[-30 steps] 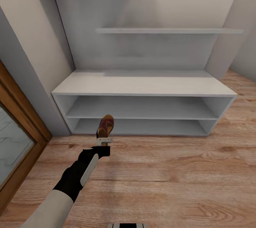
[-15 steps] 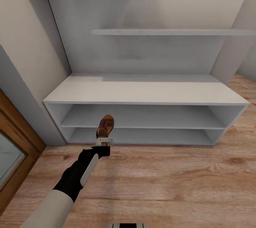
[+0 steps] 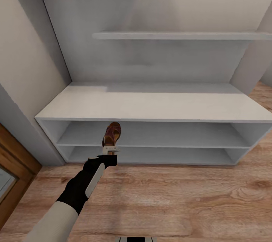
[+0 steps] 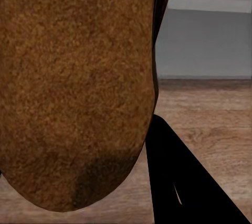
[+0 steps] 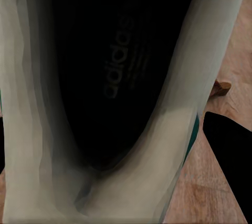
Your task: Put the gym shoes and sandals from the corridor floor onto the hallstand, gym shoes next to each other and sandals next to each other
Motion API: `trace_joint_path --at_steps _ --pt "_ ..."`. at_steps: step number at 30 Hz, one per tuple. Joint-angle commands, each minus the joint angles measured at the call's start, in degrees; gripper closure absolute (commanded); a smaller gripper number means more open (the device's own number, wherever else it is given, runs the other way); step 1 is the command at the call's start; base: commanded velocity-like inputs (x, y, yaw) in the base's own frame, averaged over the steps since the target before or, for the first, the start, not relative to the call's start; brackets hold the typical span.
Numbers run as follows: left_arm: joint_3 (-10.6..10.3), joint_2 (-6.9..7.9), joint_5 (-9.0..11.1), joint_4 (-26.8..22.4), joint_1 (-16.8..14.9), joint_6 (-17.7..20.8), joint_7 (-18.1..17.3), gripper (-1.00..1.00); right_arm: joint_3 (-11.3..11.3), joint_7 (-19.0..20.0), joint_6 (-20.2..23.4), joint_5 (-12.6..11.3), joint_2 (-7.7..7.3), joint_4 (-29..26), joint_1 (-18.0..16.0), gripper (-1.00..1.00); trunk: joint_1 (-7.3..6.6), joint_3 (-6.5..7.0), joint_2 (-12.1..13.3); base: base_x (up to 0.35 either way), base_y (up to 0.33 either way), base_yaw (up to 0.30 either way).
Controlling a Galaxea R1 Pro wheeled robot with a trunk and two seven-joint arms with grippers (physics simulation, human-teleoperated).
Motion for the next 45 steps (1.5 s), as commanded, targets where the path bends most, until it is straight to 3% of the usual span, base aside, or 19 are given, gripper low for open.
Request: trace_joint_path --at_steps 1,17,27,45 --pt "-0.1 0.02 0.42 -0.07 -0.03 0.23 0.42 1.0 -0.12 0.32 0.28 0.13 -0.02 -0.06 -0.07 1.0 0.01 -0.05 -0.02 0.197 0.0 0.0" --pt "-0.1 0.05 0.42 -0.07 -0.03 0.23 0.42 1.0 -0.12 0.35 0.28 0.13 -0.02 -0.06 -0.06 1.0 0.01 -0.05 -0.02 0.053 0.0 0.0" --pt "-0.09 0.09 0.42 0.01 -0.03 0.23 0.42 1.0 -0.12 0.33 0.28 0.13 -0.02 -0.06 -0.07 1.0 0.01 -0.05 -0.02 0.286 0.0 0.0" --pt "-0.09 0.11 0.42 0.01 -0.03 0.23 0.42 1.0 -0.12 0.33 0.28 0.17 -0.02 -0.06 -0.06 1.0 0.01 -0.05 -0.02 0.128 0.0 0.0"
